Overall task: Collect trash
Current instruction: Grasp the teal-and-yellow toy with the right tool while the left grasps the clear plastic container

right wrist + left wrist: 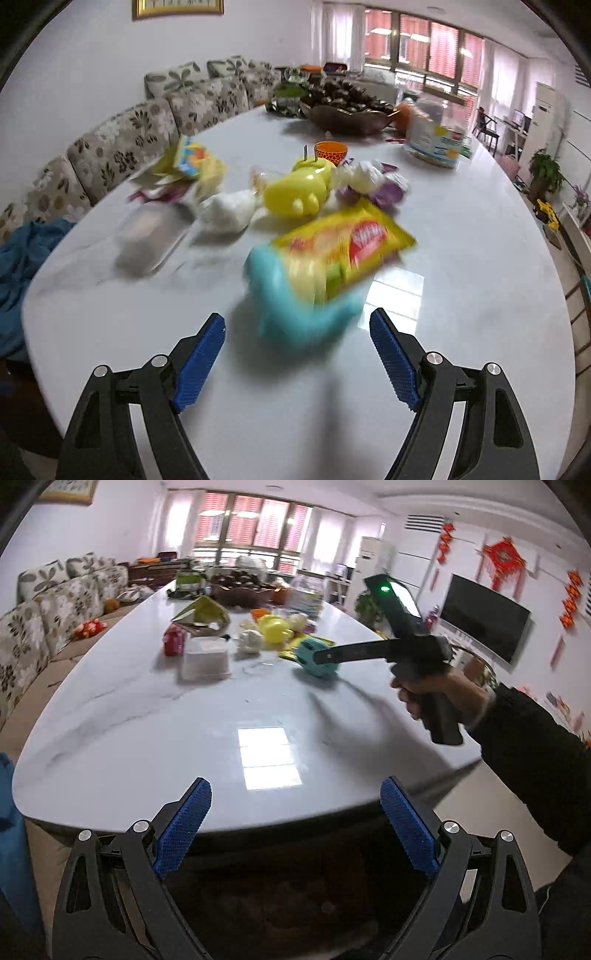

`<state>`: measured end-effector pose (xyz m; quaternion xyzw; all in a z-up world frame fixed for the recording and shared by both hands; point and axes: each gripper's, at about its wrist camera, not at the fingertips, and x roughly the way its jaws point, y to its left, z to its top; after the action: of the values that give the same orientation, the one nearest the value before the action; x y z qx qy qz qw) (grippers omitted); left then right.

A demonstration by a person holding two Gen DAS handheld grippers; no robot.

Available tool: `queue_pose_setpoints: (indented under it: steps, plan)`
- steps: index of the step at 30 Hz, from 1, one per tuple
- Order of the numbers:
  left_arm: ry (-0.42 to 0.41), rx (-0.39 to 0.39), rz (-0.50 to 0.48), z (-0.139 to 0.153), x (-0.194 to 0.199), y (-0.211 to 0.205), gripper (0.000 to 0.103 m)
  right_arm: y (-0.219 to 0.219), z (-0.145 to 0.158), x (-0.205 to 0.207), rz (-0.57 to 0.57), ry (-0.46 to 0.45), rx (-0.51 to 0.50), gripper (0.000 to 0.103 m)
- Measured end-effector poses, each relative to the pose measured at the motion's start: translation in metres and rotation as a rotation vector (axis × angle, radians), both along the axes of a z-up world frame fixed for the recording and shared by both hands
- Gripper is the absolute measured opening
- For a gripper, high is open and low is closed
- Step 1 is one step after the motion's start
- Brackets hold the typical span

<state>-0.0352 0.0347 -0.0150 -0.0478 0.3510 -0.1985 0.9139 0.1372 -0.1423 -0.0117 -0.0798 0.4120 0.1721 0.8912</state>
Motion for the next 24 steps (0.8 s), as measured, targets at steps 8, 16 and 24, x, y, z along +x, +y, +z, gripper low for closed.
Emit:
queue_pose_setpoints:
  steps: [8, 16, 24]
  plan:
    - [0.095, 0.005, 0.072, -0.015, 0.048, 0.002, 0.091, 0.016, -0.027, 0.033, 0.033, 0.106, -0.015, 0.064]
    - [0.171, 0.074, 0.172, -0.016, 0.159, 0.005, 0.091, -0.019, -0.028, -0.025, 0.002, 0.079, 0.031, 0.064]
    - [0.192, 0.242, 0.322, -0.037, 0.249, -0.001, 0.070, -0.036, -0.027, -0.063, 0.006, 0.075, 0.035, 0.064]
